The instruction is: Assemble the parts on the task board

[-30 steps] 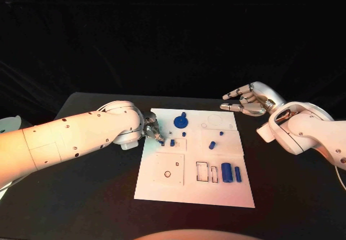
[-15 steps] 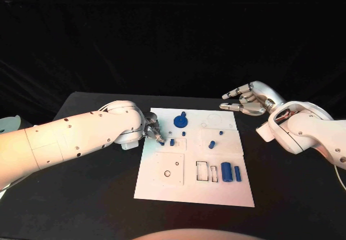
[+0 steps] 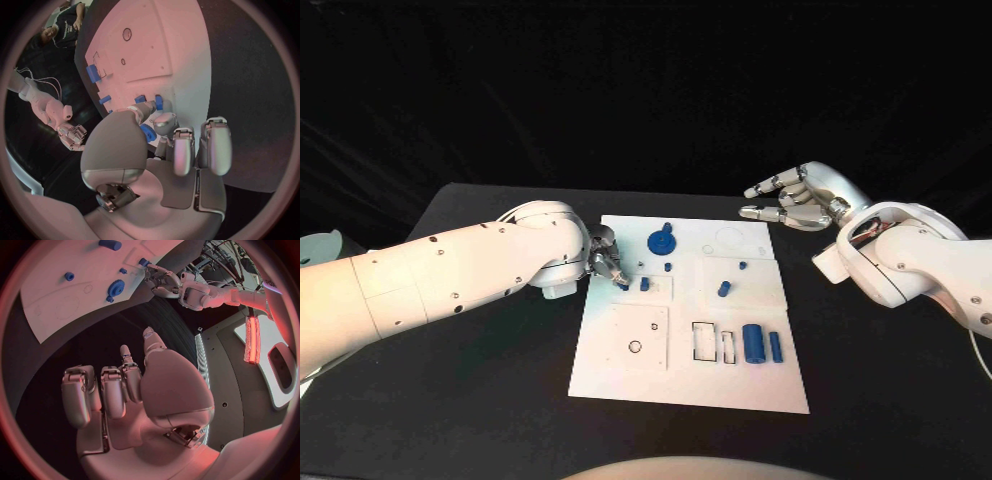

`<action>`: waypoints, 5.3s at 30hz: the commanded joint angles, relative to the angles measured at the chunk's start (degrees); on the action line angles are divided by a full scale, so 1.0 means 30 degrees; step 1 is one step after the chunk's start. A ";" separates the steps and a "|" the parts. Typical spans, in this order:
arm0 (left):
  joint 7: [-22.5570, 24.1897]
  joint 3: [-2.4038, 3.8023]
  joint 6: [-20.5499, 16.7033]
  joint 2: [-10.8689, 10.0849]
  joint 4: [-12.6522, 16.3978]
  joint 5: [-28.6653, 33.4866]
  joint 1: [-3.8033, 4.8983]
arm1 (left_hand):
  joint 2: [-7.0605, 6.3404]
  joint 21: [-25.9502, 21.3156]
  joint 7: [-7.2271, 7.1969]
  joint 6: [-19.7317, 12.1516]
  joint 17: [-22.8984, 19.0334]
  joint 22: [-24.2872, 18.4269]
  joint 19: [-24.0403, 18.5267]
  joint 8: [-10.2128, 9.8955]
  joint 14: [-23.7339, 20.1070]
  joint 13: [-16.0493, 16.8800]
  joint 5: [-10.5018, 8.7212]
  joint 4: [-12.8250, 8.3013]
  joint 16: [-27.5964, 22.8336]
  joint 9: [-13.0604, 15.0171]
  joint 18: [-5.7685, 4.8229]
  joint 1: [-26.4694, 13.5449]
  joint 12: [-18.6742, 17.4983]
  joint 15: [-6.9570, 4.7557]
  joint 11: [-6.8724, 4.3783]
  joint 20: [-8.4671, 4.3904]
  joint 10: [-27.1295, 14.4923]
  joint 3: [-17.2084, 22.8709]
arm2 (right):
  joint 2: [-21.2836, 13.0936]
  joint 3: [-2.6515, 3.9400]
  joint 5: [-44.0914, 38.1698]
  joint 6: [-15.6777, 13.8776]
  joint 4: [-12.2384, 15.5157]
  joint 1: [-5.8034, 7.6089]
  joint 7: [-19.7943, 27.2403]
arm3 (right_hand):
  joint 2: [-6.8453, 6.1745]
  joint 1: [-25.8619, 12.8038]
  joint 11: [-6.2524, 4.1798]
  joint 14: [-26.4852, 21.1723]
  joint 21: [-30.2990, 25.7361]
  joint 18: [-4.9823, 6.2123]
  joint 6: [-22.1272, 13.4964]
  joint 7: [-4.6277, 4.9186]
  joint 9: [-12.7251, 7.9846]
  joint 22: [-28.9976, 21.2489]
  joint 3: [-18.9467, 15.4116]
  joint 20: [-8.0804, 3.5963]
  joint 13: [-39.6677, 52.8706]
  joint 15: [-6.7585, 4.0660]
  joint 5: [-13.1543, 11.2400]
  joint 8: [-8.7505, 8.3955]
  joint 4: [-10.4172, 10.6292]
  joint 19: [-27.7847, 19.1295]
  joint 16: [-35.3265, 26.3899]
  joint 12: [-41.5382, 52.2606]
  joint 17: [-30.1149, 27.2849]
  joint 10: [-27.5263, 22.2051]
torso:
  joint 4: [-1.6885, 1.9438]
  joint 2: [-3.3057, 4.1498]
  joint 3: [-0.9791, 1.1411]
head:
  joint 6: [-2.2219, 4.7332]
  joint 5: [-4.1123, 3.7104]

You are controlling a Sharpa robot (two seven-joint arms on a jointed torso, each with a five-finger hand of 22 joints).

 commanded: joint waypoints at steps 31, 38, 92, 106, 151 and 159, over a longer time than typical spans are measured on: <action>-0.0405 -0.0091 0.1964 0.0812 -0.0851 0.0294 -0.0136 | -0.0028 0.0330 -0.0711 0.1218 0.5031 0.3141 0.1311 0.0193 0.1974 0.1413 0.1245 -0.1835 0.0060 -0.0332 -0.0104 -0.2124 0.1090 -0.0315 -0.0323 -0.0276 0.0936 0.0805 | 0.0039 0.0002 -0.0085 0.0289 0.0028 -0.0020 0.0136 | 0.0233 0.0029 -0.0138 0.1818 -0.0076 0.0017 0.0103 -0.0032 0.0011 0.3867 -0.0104 -0.0052 0.3145 -0.0085 0.0108 0.0056 0.0003 0.1367 -0.0099 -0.0053 0.4269 0.0448 | -0.0018 0.0011 0.0024 | -0.0120 0.0038; -0.0491 -0.0093 0.2119 0.0940 -0.1073 0.0305 -0.0136 | 0.0133 0.0498 -0.0807 0.1567 0.5031 0.3361 0.1389 0.0085 0.1974 0.1845 0.1223 -0.1329 0.0060 -0.0542 -0.0156 -0.2766 0.1396 -0.0409 -0.0408 -0.0374 0.1037 -0.0678 | 0.0023 0.0002 -0.0084 0.0309 0.0046 -0.0020 0.0116 | 0.0238 0.0033 -0.0139 0.1814 -0.0085 0.0021 0.0103 -0.0032 0.0011 0.3850 -0.0115 -0.0052 0.3133 -0.0086 0.0113 0.0054 0.0002 0.1358 -0.0110 -0.0074 0.4250 0.0439 | -0.0019 0.0002 0.0020 | -0.0117 -0.0015; 0.4766 0.0144 -0.6741 -0.0585 -0.0095 0.6278 -0.0123 | 0.1557 -1.5510 0.1225 -0.2193 -0.4365 -1.0958 -0.4247 -0.1067 -0.1487 -0.7476 -0.0613 0.2598 -0.7702 -0.2825 0.2857 -0.0841 -0.7696 0.1056 0.1461 0.0987 -0.5757 -1.1186 | -0.0013 -0.0001 -0.0084 0.0381 -0.0033 -0.0024 0.0075 | 0.0234 -0.0090 -0.0133 0.1807 -0.0109 0.0031 0.0072 -0.0024 0.0001 0.3810 -0.0281 -0.0054 0.3111 -0.0084 0.0151 0.0028 0.0089 0.1336 -0.0129 -0.0106 0.4220 0.0425 | 0.0001 0.0000 -0.0002 | 0.0049 -0.0346; 1.1496 0.0051 -0.7724 0.0679 -0.0962 -0.1146 -0.0134 | 0.0209 -1.7830 0.1756 -0.0910 -0.8962 -1.2597 -0.4524 -0.4709 -0.3960 -1.2331 -0.2059 -0.0244 -1.1774 -0.6886 0.2926 0.5786 -1.2115 0.1658 0.2087 0.1331 -0.7210 -0.6802 | 0.0064 -0.0004 -0.0078 0.0408 -0.0080 -0.0051 0.0118 | 0.0234 -0.0090 -0.0133 0.1807 -0.0109 0.0031 0.0072 -0.0024 0.0001 0.3810 -0.0281 -0.0054 0.3111 -0.0084 0.0151 0.0028 0.0089 0.1336 -0.0129 -0.0106 0.4220 0.0425 | -0.0030 0.0022 -0.0010 | 0.0268 -0.0520; 0.8673 -0.0169 -0.3749 0.3955 -0.4104 -0.6673 -0.0839 | 0.0035 -0.8770 0.1358 0.2330 -0.1645 -0.5011 0.0520 -0.8064 0.0838 -1.6813 -0.2073 -0.0625 -0.3683 -0.9688 0.1558 0.4664 -1.4842 0.1183 0.1884 0.0923 -0.5331 -0.5898 | 0.0233 -0.0005 -0.0050 0.0494 -0.0102 -0.0113 0.0177 | 0.0279 -0.0096 -0.0134 0.1815 -0.0095 0.0025 0.0076 -0.0027 0.0000 0.3837 -0.0331 -0.0054 0.3132 -0.0084 0.0201 0.0027 0.0112 0.1351 -0.0110 -0.0062 0.4252 0.0445 | 0.0005 0.0005 0.0013 | 0.0261 -0.0708; 0.8846 -0.0171 -0.3745 0.4170 -0.4287 -0.6653 -0.0955 | 0.0243 -0.8492 0.1335 0.2749 -0.1686 -0.4696 0.0503 -0.8332 0.0846 -1.7167 -0.2099 -0.0858 -0.3560 -0.9842 0.1514 0.4783 -1.5225 0.1119 0.1816 0.0865 -0.4715 -0.4895 | 0.0253 -0.0005 -0.0049 0.0506 -0.0100 -0.0113 0.0182 | 0.0279 -0.0096 -0.0134 0.1815 -0.0095 0.0025 0.0076 -0.0027 0.0000 0.3837 -0.0331 -0.0054 0.3132 -0.0084 0.0201 0.0027 0.0112 0.1351 -0.0110 -0.0062 0.4252 0.0445 | 0.0004 -0.0002 0.0007 | 0.0250 -0.0742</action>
